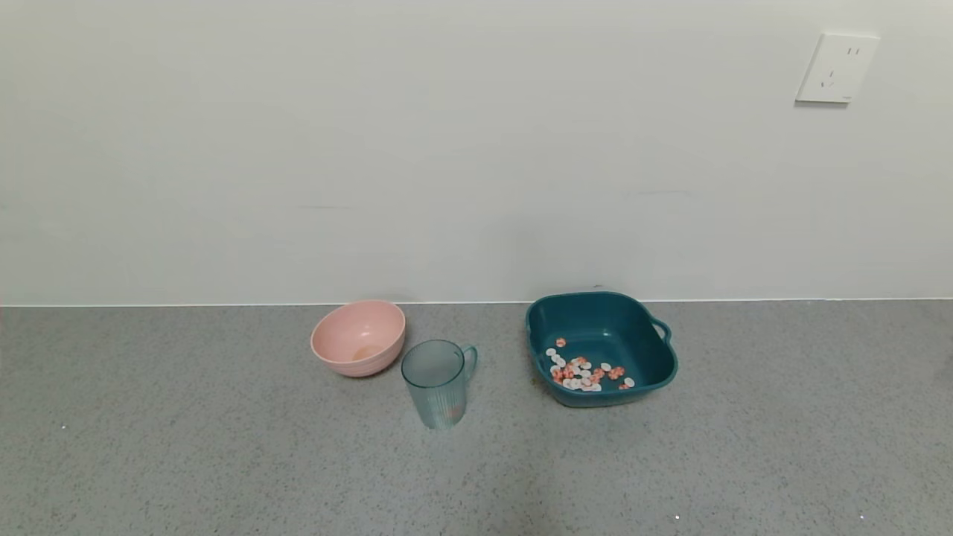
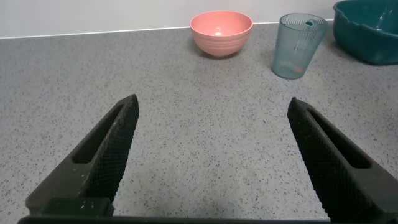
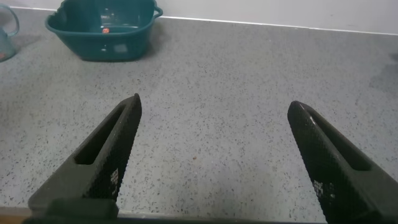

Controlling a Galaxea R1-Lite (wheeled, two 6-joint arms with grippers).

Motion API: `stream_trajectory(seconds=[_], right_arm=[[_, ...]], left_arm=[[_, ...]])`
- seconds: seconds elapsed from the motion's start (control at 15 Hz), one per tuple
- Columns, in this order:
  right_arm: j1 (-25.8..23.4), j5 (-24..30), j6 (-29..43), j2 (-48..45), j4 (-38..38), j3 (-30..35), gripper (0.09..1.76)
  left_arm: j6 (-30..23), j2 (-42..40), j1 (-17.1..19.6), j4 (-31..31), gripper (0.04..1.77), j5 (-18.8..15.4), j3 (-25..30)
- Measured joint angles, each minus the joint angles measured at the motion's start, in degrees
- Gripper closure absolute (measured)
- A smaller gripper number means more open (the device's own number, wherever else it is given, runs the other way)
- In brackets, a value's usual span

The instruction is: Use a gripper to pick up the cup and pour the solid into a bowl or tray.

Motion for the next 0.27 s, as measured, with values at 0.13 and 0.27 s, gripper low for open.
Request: stream_trajectory(seconds=[0.13,0.27], right_arm=[[0.0,0.0,0.0,0.0,0.0,0.0,0.14],[0.0,0.0,-0.1,0.0,0.1,0.0,0.14]], left_arm=[[-0.1,0.0,0.0,0.1,0.09,0.0,0.0],[-0.2,0.0,0.0,0.1,0.09,0.0,0.0]])
